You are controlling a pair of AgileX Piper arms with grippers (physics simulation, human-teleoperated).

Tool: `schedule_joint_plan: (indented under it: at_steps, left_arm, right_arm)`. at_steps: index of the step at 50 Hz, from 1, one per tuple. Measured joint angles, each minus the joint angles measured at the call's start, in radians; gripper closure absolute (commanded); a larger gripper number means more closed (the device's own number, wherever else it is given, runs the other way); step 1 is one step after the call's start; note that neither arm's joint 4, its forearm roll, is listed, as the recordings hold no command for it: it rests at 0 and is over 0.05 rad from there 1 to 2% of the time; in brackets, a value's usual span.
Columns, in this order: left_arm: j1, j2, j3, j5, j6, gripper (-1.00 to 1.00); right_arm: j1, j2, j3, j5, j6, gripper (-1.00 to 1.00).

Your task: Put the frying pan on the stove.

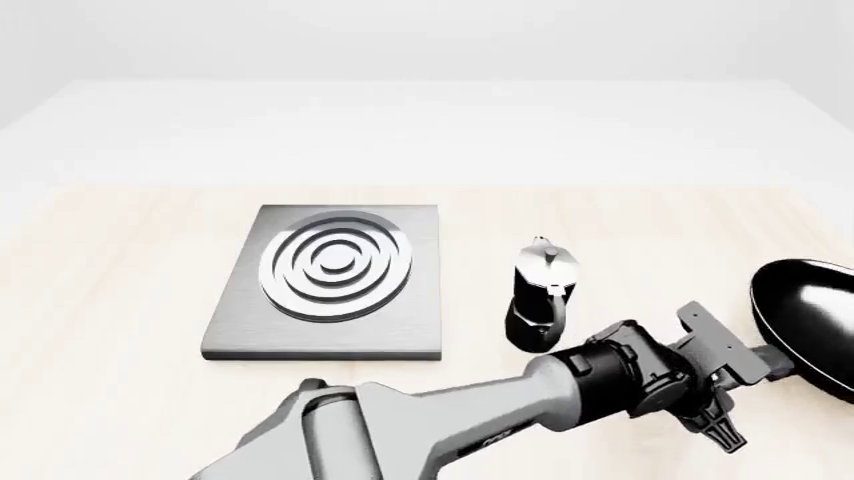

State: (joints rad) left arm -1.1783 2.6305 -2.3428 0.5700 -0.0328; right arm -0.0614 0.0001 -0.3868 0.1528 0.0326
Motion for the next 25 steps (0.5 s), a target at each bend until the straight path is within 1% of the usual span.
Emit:
schedule_joint_plan:
  at_steps: [2, 7, 12, 17, 25]
  left_arm:
    - [0.003, -0.003, -0.001, -0.004, 0.004, 1.00]
    - [0.005, -0.084, 0.140, -0.067, 0.010, 1.00]
    - [0.013, -0.144, 0.226, -0.104, 0.018, 1.00]
    - [0.024, -0.182, 0.269, -0.119, 0.027, 1.00]
    - [0.045, -0.220, 0.293, -0.124, 0.036, 1.00]
  right_arm:
    - [0.000, 0.000, -0.004, 0.004, 0.000, -1.00]
    - [0.001, 0.000, -0.014, 0.013, -0.001, -1.00]
    - [0.002, 0.000, -0.018, 0.016, -0.002, -1.00]
    - [0.002, 0.000, -0.017, 0.015, -0.002, -1.00]
    - [0.002, 0.000, -0.021, 0.018, -0.001, -1.00]
